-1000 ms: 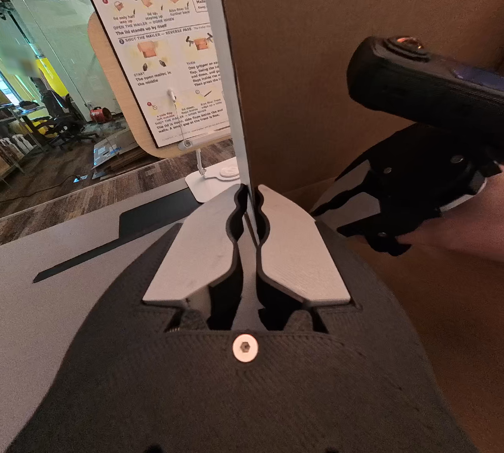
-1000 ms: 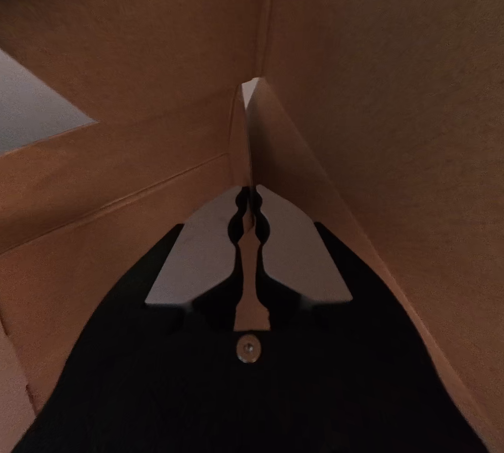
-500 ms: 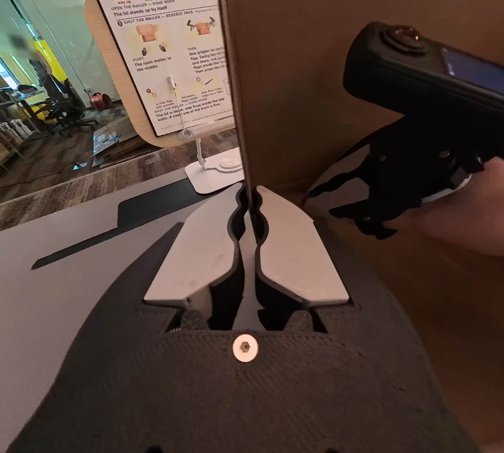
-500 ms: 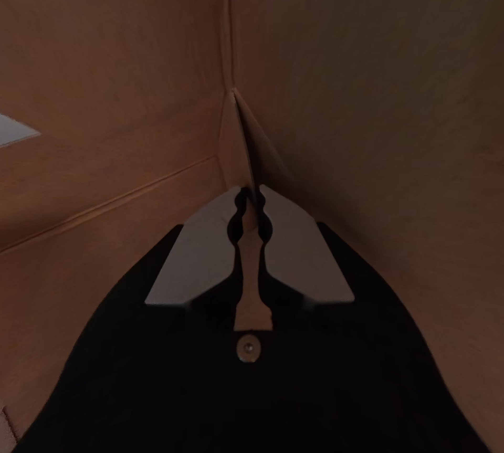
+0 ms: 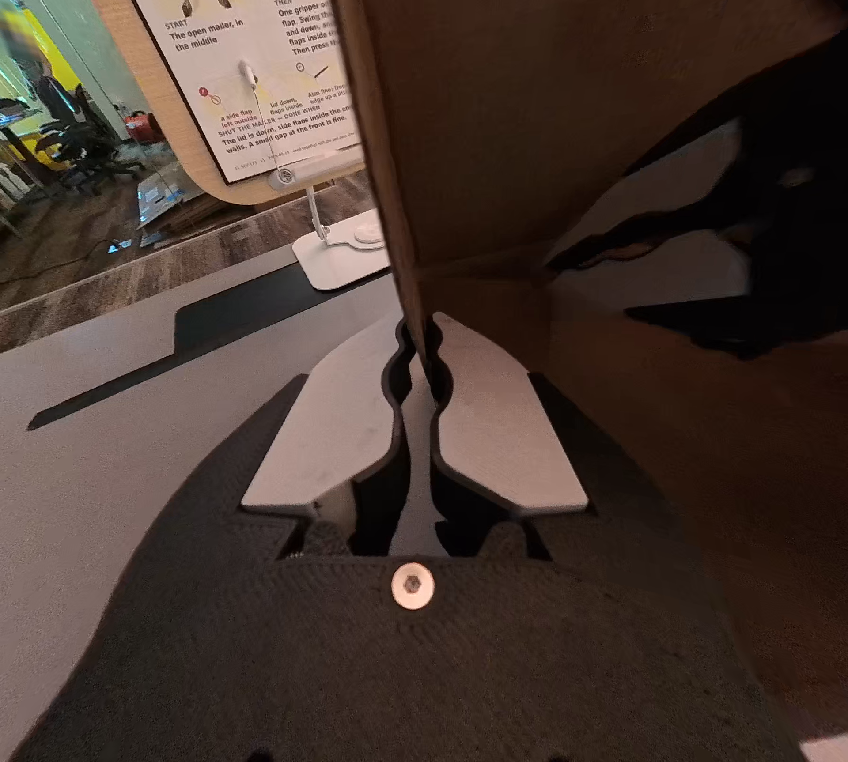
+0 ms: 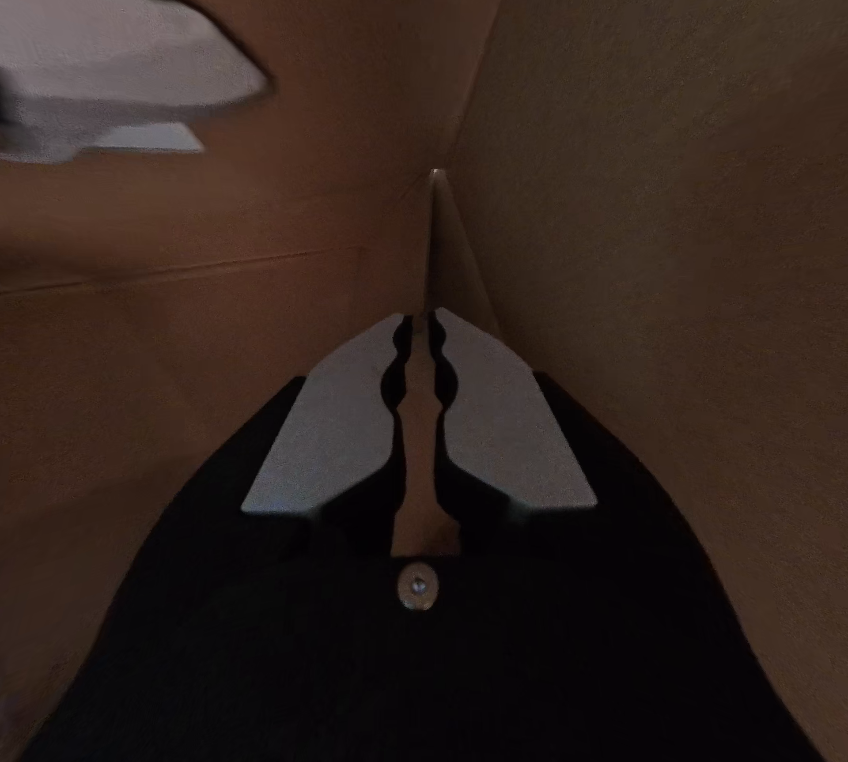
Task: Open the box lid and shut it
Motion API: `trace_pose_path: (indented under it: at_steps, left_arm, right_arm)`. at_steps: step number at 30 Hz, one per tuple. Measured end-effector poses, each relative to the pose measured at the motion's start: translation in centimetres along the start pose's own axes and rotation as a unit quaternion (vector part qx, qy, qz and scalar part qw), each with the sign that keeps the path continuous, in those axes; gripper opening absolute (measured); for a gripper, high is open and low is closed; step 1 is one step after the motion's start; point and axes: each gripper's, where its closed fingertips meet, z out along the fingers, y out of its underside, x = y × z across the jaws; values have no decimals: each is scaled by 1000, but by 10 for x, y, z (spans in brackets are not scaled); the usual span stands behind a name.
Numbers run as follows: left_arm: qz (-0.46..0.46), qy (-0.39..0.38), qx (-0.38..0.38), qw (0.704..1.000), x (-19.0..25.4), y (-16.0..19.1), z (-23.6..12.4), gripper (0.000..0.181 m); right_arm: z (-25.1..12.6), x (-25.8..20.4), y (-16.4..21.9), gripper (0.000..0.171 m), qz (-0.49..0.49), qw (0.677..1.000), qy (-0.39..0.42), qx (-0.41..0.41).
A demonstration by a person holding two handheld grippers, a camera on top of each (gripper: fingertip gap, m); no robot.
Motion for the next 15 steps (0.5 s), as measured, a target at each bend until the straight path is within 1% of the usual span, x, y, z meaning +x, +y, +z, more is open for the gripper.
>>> trace_pose_path:
  at_steps: [2, 5, 6, 7, 10, 11, 13, 15]
  left_arm:
    - [14, -7, -4, 1000, 0, 1, 1, 3]
    - [26, -5, -21, 999, 1, 5, 2, 3]
    - [26, -6, -23, 999, 1, 5, 1, 7]
    - [24, -10, -24, 999, 0, 5, 0, 21]
    - [27, -13, -26, 999, 0, 4, -10, 65]
    - [37, -25, -24, 999, -3, 5, -15, 73]
    - [55, -48, 1, 997, -8, -1, -30, 81]
    - [56, -48, 40, 996, -6, -13, -47, 79]
  right_arm:
    - [-34, -13, -7, 11, 18, 999, -26, 33]
    - [-107, -37, -22, 13, 52, 988, -82, 122]
    - [-134, -39, -25, 13, 56, 983, -82, 151]
    - [-162, -39, -26, 14, 54, 979, -75, 180]
    - [-241, -25, -16, 14, 55, 966, -28, 250]
    - [-265, -15, -8, 13, 64, 961, -3, 269]
    - [-309, 15, 12, 12, 100, 944, 72, 307]
    - [-338, 42, 36, 11, 132, 923, 130, 338]
